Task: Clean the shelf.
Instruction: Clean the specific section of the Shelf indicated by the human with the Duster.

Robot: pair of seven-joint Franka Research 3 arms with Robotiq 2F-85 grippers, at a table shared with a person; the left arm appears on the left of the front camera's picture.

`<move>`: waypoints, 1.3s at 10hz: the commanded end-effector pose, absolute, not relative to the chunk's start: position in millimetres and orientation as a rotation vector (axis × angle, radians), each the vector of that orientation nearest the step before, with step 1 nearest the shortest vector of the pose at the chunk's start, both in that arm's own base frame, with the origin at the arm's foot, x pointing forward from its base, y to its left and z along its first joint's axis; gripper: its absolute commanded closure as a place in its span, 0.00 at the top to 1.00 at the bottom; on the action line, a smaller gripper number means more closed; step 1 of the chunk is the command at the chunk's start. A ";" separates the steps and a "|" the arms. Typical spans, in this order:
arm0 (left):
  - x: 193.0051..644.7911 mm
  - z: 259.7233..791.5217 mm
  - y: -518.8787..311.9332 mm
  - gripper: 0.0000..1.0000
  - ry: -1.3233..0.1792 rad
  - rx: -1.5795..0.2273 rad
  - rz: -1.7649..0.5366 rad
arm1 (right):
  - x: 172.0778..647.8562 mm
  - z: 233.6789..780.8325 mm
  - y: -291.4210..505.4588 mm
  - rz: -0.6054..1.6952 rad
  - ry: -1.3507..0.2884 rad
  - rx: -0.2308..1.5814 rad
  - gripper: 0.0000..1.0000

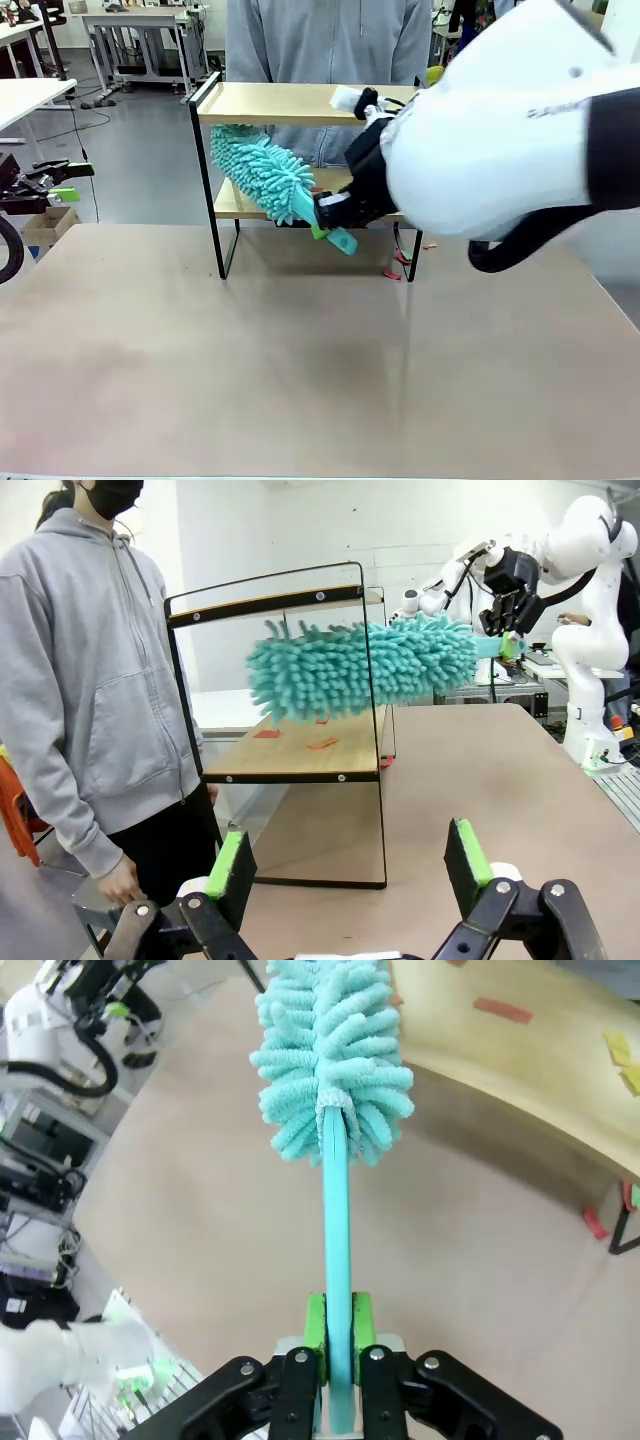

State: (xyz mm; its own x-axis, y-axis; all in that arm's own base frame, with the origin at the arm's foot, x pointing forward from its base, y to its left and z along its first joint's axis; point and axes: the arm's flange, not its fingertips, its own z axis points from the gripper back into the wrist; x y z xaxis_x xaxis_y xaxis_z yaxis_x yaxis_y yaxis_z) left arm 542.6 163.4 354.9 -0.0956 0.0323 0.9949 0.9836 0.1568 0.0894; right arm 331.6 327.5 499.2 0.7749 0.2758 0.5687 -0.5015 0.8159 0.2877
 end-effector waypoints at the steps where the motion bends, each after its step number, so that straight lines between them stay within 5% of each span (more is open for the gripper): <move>1: 540.3 357.2 163.6 1.00 -1.383 -1.064 -1.151 | 358.4 497.0 366.1 0.327 -0.570 0.405 0.13; 5: 540.3 357.2 163.6 1.00 -1.383 -1.064 -1.151 | 389.7 495.1 423.5 0.199 -0.676 0.326 0.13; 13: 540.3 357.2 163.6 1.00 -1.383 -1.064 -1.151 | 416.2 490.4 492.8 0.117 -0.636 0.290 0.13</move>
State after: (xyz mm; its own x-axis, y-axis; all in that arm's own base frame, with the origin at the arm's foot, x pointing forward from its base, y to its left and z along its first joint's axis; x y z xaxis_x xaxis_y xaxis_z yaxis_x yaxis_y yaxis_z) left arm 542.7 163.4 354.8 -0.0956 0.0323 0.9949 0.9836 0.1568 0.0894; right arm 404.2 463.3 497.2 0.8074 0.0547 0.5874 -0.2319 0.9449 0.2309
